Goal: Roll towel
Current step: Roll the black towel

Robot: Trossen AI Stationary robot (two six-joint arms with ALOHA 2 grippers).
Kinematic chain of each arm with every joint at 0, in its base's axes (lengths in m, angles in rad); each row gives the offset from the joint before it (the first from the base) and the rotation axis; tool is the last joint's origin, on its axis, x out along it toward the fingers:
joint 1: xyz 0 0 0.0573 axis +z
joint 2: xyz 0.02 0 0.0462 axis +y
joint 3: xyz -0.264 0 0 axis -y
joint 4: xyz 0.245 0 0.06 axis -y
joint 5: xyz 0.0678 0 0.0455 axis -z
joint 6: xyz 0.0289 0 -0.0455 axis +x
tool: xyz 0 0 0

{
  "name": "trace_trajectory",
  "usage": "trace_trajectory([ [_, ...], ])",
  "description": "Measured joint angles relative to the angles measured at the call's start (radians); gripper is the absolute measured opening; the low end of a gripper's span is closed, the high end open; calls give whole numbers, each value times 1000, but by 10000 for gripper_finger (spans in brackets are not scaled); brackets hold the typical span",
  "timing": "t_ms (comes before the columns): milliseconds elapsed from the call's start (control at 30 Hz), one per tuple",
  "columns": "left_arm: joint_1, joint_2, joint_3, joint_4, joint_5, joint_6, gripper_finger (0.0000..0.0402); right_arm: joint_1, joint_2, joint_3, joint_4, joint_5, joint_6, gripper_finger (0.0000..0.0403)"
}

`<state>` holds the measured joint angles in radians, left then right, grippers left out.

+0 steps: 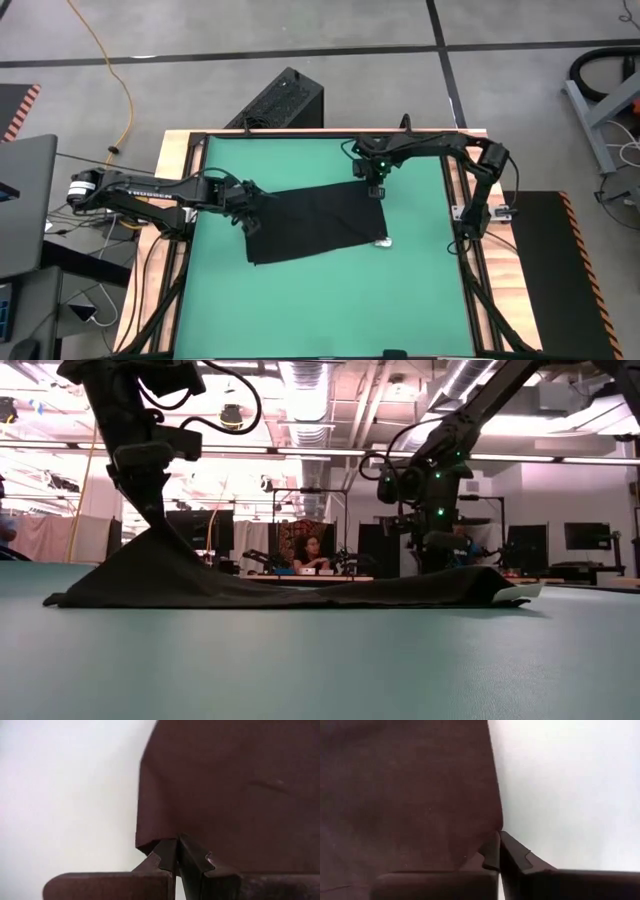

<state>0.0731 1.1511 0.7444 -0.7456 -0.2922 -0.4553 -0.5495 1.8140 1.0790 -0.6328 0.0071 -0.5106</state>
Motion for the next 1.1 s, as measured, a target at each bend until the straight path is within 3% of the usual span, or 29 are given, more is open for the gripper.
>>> trace_trajectory([
  [233, 0, 0, 0, 2, -62, 18, 0, 26, 1, -1, -7, 29, 24, 5],
  [433, 0, 0, 0, -3, -67, 26, 0, 84, -10, -2, -9, 168, 23, 3],
  [533, 0, 0, 0, -20, -101, 26, 0, 101, -38, -7, -22, 180, 17, 2],
  [833, 0, 0, 0, -49, -189, 56, 0, 105, -215, -7, -75, 236, 82, 1],
  [1100, 1, 0, 98, -71, -355, 163, 0, 160, -394, -5, -103, 394, 130, 1],
])
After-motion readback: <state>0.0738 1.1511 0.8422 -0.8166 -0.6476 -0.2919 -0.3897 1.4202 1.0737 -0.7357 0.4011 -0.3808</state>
